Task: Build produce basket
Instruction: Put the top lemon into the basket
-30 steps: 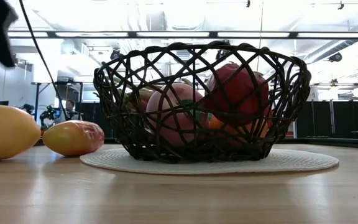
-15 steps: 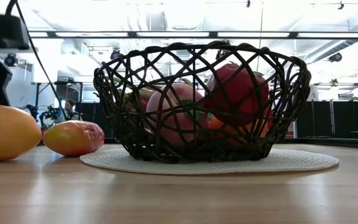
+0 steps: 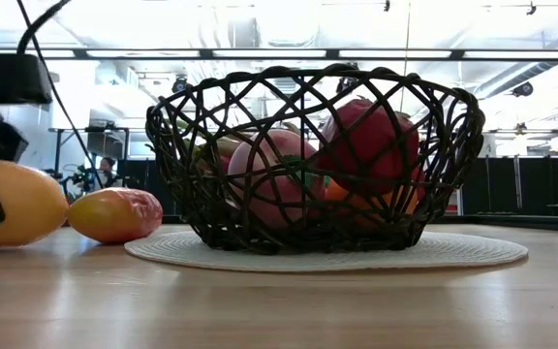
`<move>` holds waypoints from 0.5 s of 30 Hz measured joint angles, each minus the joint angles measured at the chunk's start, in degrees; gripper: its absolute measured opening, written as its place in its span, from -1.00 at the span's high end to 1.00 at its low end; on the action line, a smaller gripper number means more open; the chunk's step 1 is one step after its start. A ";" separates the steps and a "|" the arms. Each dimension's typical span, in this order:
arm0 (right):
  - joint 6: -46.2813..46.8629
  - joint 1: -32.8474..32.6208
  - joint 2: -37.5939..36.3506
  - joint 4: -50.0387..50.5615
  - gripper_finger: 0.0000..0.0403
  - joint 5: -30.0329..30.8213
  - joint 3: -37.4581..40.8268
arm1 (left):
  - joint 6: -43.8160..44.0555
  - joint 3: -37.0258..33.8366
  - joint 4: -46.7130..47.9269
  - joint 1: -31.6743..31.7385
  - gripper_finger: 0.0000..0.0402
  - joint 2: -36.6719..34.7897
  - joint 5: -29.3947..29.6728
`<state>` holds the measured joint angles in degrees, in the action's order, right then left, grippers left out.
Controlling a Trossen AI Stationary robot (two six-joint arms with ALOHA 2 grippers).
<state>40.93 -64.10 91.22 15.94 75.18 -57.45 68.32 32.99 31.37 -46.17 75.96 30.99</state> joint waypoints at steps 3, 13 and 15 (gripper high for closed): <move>0.00 0.00 0.00 0.01 -0.63 0.30 0.00 | -3.58 2.03 -0.75 0.02 -0.51 -0.15 0.12; 0.01 0.00 -0.02 0.02 -0.63 1.51 0.02 | -23.20 13.50 -11.62 0.07 -0.53 -2.45 0.44; 0.00 0.00 -0.02 0.02 -0.63 1.51 0.04 | -30.73 15.40 -15.82 0.31 -0.53 -2.77 0.75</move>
<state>40.93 -64.10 91.20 15.97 76.69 -57.41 37.59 48.39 15.55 -45.86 73.19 31.75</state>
